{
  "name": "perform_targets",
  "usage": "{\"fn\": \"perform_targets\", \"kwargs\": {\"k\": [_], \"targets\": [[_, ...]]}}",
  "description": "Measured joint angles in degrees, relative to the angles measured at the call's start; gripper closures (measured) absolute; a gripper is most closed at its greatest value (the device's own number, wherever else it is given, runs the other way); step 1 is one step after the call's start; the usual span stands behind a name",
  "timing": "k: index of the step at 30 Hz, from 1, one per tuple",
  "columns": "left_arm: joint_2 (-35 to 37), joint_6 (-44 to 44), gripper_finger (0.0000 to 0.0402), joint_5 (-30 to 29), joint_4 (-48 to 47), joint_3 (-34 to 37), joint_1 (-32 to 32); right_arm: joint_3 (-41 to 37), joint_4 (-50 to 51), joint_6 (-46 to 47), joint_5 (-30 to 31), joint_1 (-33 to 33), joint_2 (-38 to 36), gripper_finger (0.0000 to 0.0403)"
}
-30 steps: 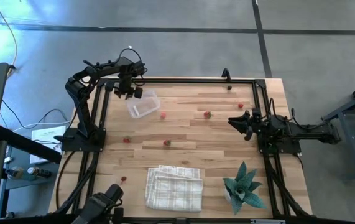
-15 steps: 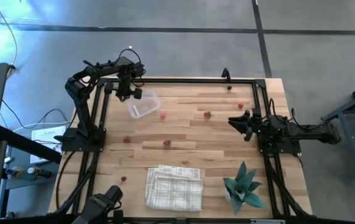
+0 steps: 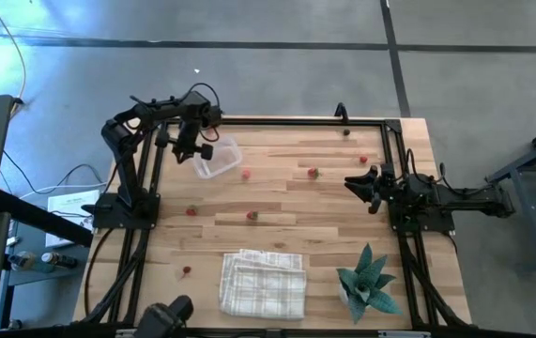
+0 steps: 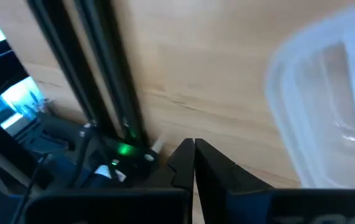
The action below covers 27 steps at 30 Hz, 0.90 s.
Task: Pick and placing Produce into tupperware
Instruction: Move the transparent bin from the top left to the center of the table
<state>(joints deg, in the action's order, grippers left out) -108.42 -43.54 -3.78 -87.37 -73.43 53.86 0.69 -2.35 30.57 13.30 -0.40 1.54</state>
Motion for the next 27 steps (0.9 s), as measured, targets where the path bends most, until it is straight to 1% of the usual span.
{"fn": "perform_targets", "kwargs": {"k": [5, 12, 17, 24, 27], "targets": [[0.00, -1.75, 0.0400, 0.53, 5.12, 0.00, -2.70, 0.00, -0.01, -1.01, 0.01, 0.01, 0.00, 0.0286], [0.00, -3.26, 0.0401, -0.36, 4.80, 0.00, -2.09, 0.00, 0.00, 0.46, -0.25, 0.02, 0.00, 0.0286], [-0.02, -4.31, 0.0401, 0.11, 7.18, 0.00, -2.18, 0.00, 0.00, 0.46, -0.31, 0.02, 0.00, 0.0286], [-0.07, -3.49, 0.0401, 0.35, 7.41, 0.02, -2.12, 0.00, 0.00, 0.44, -0.35, 0.04, 0.00, 0.0286], [-0.43, -2.76, 0.0401, 0.18, 9.69, 0.02, -2.12, 0.00, 0.00, 0.42, -0.35, 0.04, 0.00, 0.0286]]}}
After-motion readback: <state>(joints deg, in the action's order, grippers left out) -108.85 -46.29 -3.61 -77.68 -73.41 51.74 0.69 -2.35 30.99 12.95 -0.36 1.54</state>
